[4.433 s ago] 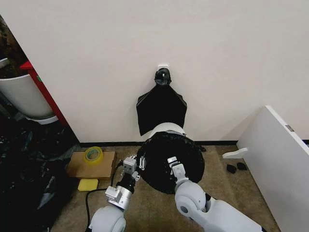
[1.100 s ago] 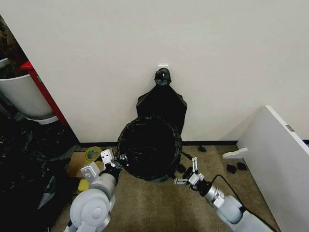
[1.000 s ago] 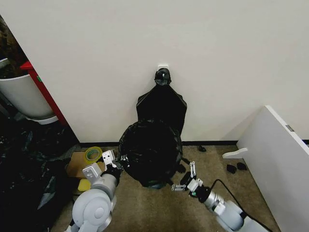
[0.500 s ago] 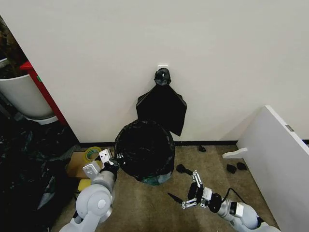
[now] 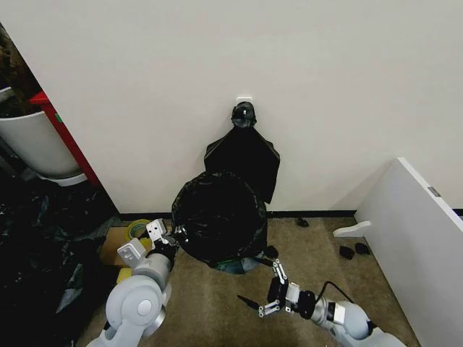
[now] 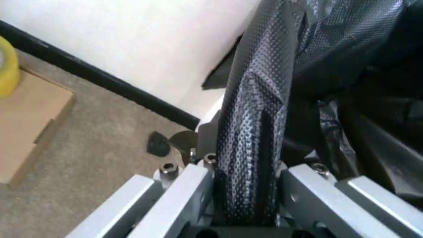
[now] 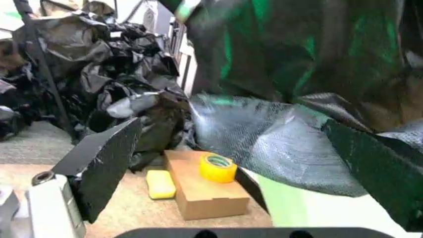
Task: Place the garbage bag over the trash bin.
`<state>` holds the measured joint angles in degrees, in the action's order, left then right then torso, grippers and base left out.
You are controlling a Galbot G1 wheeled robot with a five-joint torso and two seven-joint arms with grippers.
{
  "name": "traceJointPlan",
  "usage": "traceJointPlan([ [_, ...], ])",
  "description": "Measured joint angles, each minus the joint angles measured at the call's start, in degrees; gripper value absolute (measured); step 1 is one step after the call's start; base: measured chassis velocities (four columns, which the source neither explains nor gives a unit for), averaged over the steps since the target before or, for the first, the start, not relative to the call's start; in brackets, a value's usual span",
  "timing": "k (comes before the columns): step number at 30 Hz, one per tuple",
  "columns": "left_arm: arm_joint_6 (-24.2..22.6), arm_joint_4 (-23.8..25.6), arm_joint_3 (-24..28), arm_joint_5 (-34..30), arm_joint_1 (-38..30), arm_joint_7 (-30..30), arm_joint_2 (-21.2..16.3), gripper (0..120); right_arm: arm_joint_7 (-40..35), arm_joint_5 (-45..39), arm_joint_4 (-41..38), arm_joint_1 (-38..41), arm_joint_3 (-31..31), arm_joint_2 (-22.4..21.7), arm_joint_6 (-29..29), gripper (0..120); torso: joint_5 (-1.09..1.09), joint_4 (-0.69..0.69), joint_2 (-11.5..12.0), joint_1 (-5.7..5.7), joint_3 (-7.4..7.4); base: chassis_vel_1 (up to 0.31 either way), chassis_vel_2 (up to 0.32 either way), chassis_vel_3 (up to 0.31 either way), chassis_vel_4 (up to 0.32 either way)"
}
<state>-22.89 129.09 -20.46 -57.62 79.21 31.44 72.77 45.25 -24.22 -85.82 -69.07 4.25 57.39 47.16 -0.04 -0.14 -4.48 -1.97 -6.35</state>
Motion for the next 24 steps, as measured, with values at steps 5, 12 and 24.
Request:
traceJointPlan([
  [5, -0.61, 1.80, 0.07, -0.80, 0.50, 0.41, 0.16, 0, 0.72, 2.23, 3.03, 1.26, 1.80, -0.01, -0.02, 100, 0.00, 0.00, 0.00, 0.00, 0.00, 0.000, 0.000, 0.000, 0.000],
  [12, -1.71, 4.55, 0.03, -1.95, 1.19, 0.92, -0.01, 0, 3.16, 5.08, 5.77, 2.34, 6.81, -0.11, -0.02, 100, 0.02, 0.00, 0.00, 0.00, 0.00, 0.000, 0.000, 0.000, 0.000],
  [24, -1.47, 2.84, -0.66, -1.43, 1.32, 0.91, -0.45, 0, 16.77, 2.37, 4.60, 0.33, 14.16, -2.41, -0.02, 100, 0.01, 0.00, 0.00, 0.00, 0.00, 0.000, 0.000, 0.000, 0.000],
])
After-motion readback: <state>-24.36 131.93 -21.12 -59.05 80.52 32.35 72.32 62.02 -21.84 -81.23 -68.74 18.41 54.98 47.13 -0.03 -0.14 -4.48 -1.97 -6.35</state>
